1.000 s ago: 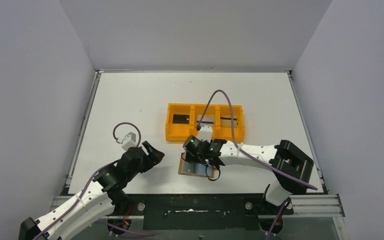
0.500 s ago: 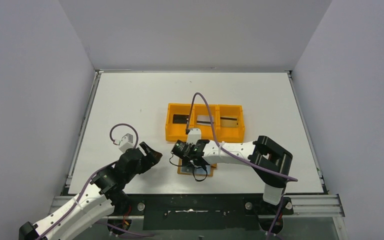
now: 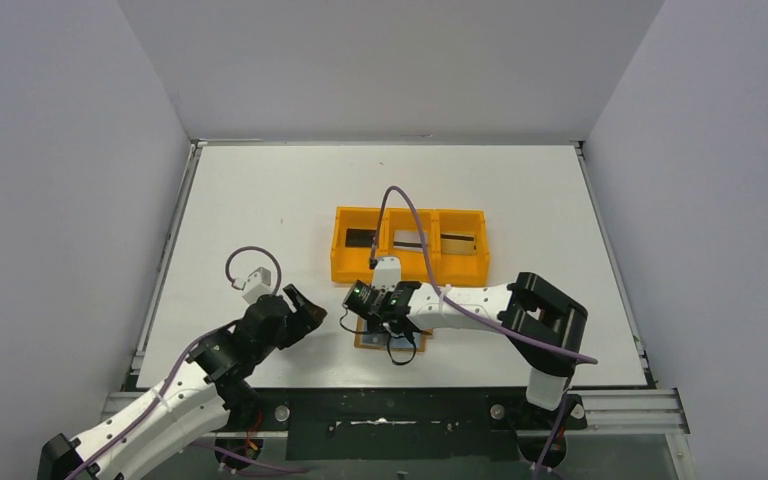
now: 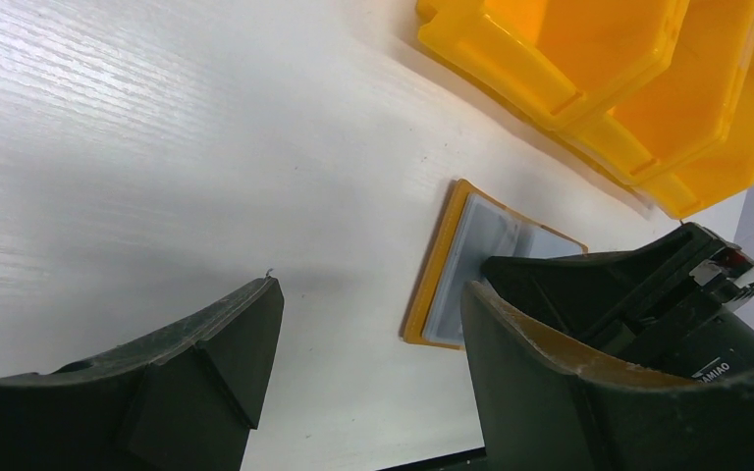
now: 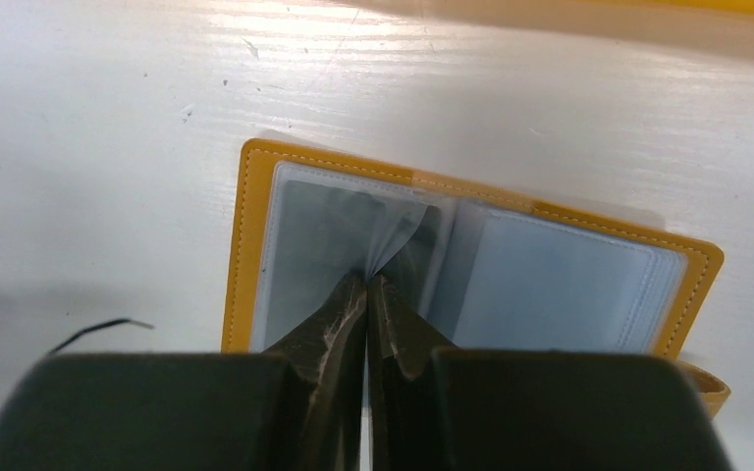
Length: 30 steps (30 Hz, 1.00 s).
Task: Take the credit cards out of the card holder
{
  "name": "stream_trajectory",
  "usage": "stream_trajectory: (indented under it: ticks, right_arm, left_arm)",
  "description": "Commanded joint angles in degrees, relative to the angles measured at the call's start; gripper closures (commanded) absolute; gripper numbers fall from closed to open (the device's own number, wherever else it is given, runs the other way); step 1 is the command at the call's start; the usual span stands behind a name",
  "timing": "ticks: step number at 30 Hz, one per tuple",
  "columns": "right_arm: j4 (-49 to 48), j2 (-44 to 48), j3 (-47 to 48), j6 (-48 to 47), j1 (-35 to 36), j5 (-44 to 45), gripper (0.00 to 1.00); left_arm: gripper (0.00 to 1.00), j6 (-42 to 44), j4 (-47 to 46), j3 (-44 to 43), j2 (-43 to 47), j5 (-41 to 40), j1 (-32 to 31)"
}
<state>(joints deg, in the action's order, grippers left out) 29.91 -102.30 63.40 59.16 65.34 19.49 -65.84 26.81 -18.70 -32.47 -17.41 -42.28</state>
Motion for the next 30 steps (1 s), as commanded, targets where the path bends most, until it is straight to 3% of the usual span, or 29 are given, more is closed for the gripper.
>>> stream_trajectory:
  ticks: [1,20,30]
  right_arm:
    - [-2.28,2.26,-1.92,-1.86,0.17,0.66,0.99]
    - [-37.11,19.90,-27.71,0.11,-7.31,-15.12,1.00]
    - [-45.01,23.49,-34.61,2.68,-10.21,-18.90,0.99]
  left_arm:
    - [0.34,-0.59,-4.55,-1.40,-1.84,1.52,0.25]
    - [0.33,4.67,-24.53,-0.90,-11.54,15.88,0.32]
    - [0.34,5.76,-37.85,-1.02,-24.54,26.78,0.06]
